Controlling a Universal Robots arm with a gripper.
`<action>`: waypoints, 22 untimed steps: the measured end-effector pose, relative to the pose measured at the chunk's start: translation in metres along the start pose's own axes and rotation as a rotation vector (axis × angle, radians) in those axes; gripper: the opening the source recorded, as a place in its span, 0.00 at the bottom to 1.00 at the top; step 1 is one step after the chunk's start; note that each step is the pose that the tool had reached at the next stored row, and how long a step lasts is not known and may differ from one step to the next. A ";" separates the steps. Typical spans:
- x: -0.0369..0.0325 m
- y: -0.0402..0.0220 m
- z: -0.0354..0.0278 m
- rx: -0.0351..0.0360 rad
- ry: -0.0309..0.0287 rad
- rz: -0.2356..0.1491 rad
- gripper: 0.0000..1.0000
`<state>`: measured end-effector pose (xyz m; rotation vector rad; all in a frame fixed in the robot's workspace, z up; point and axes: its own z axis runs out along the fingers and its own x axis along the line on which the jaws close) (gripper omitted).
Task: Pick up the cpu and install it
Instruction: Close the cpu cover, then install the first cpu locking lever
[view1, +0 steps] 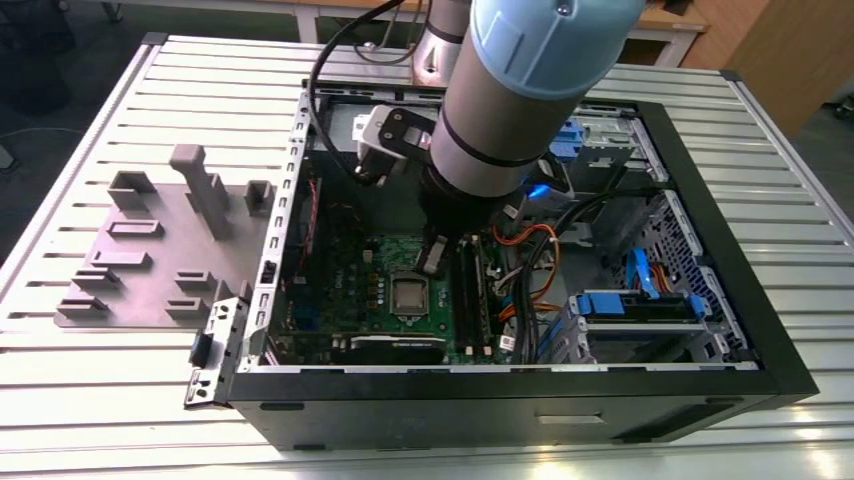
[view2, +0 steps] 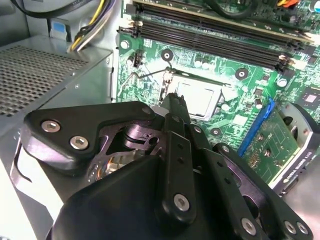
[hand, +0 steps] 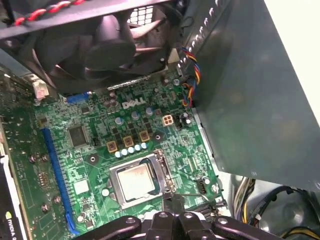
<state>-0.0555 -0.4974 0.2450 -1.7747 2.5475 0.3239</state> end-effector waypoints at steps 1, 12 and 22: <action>0.0008 0.0005 0.0002 0.0019 -0.0005 -0.002 0.11; 0.0123 0.0113 0.0018 0.0069 -0.0005 -0.020 0.11; 0.0131 0.0124 0.0031 0.0066 -0.0002 -0.021 0.11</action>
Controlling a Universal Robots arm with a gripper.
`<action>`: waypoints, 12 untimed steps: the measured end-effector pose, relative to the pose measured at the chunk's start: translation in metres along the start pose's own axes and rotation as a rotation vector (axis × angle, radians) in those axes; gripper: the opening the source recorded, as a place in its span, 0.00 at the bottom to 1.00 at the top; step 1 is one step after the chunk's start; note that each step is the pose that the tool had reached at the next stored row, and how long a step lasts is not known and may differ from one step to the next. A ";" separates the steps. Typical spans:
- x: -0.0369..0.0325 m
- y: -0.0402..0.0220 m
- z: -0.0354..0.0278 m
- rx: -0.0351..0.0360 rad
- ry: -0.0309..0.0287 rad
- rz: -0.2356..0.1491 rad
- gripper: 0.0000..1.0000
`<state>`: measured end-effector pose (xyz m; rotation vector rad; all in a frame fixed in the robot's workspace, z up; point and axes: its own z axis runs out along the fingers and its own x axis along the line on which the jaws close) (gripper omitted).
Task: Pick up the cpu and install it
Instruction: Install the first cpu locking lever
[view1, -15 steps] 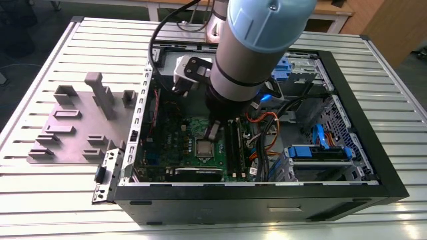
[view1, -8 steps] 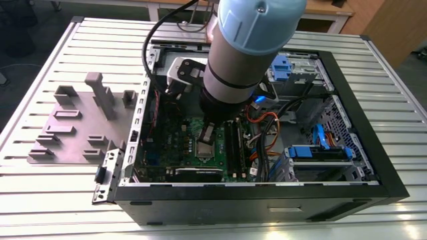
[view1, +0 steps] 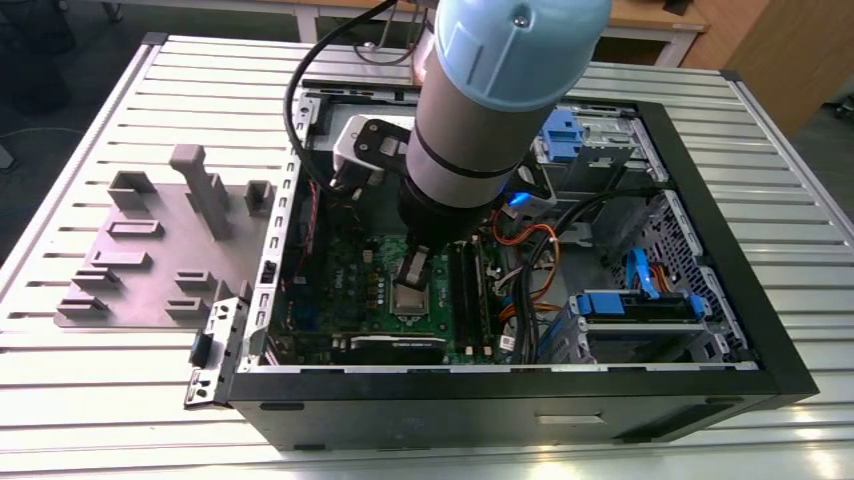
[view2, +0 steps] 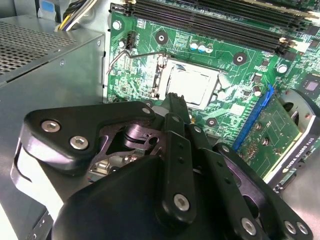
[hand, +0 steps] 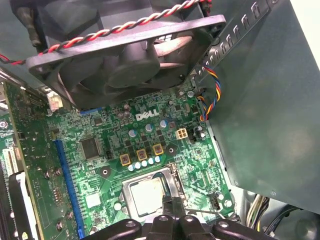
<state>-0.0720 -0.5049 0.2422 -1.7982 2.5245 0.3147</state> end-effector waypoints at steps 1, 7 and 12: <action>0.0000 0.0000 0.0000 0.0000 0.0000 0.000 0.11; -0.0004 -0.0013 0.0001 0.0000 -0.0003 0.000 0.11; -0.0030 -0.0088 -0.0007 -0.0001 0.0000 0.000 0.11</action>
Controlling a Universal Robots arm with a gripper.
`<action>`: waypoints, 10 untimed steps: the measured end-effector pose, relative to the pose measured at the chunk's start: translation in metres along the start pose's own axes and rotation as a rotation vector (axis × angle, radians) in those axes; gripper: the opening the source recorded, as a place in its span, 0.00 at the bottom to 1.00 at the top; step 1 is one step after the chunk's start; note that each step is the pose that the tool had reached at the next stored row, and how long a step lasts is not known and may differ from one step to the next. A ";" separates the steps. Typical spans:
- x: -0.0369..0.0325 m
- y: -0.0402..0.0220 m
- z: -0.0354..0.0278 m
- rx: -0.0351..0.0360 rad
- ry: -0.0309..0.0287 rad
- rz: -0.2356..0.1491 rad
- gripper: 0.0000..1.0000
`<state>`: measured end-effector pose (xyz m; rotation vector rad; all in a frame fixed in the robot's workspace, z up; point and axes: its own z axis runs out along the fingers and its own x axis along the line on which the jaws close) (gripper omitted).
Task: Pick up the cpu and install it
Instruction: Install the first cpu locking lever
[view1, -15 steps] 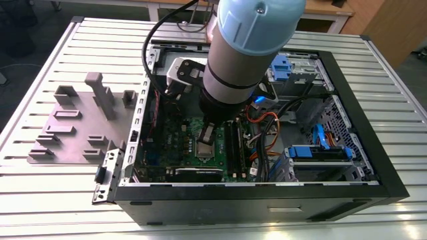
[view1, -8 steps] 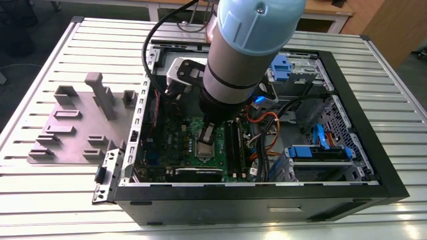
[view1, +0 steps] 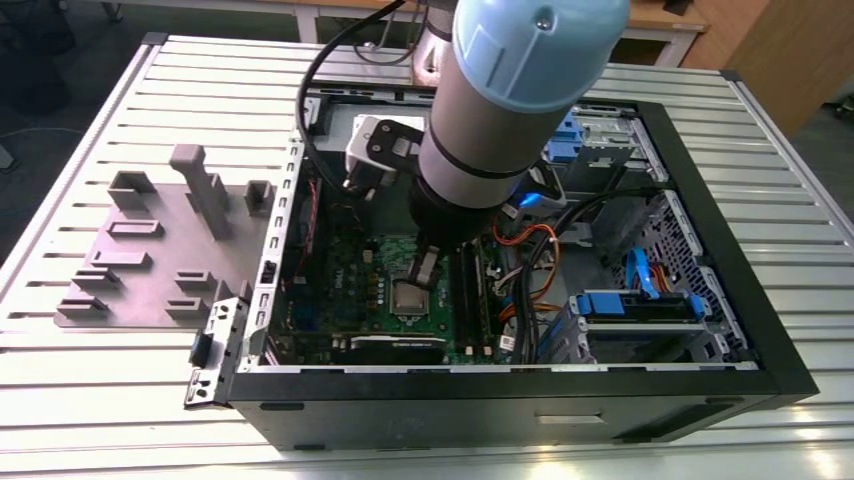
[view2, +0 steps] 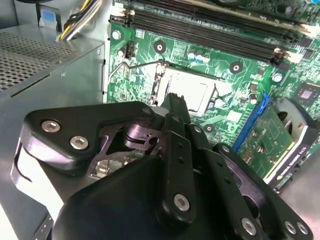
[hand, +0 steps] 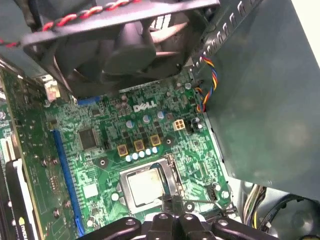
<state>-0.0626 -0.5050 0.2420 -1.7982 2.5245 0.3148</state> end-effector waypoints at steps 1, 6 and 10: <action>0.0000 0.0000 0.0000 0.0000 0.0000 0.000 0.11; -0.0005 0.0004 -0.0030 0.0000 0.0000 0.000 0.11; -0.0012 0.0010 -0.0072 0.0000 -0.0002 0.000 0.11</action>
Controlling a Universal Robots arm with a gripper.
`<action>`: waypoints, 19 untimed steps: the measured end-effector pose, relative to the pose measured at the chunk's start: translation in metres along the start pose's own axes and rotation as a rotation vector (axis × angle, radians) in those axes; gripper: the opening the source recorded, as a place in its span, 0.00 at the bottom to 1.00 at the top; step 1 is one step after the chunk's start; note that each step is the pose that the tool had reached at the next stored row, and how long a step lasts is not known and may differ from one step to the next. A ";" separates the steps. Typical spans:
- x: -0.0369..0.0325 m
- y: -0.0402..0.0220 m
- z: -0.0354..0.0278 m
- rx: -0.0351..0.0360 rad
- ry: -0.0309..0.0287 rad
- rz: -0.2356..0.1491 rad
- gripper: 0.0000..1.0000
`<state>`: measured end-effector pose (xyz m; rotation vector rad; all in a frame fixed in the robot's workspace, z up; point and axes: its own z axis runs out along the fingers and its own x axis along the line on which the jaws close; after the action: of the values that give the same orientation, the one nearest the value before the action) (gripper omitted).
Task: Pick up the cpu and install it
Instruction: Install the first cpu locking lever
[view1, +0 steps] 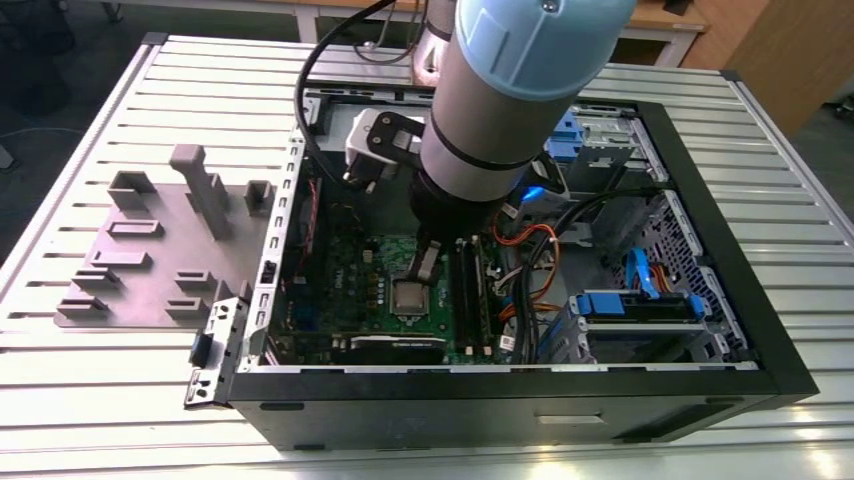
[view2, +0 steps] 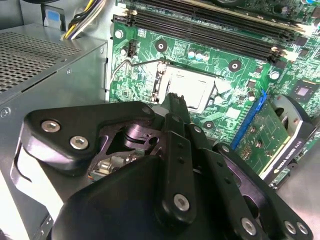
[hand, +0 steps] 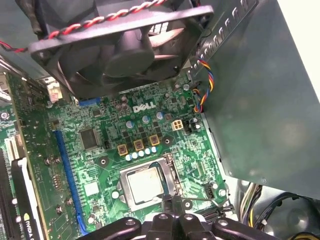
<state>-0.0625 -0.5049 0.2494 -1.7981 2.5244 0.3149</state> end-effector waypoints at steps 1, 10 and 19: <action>0.0000 0.0000 0.0000 0.0000 0.0000 0.000 0.11; 0.0000 0.0000 -0.0002 0.0000 0.0002 0.000 0.11; -0.0035 -0.0075 -0.0009 -0.0017 -0.0047 0.000 0.11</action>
<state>-0.0543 -0.5041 0.2496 -1.7963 2.5213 0.3210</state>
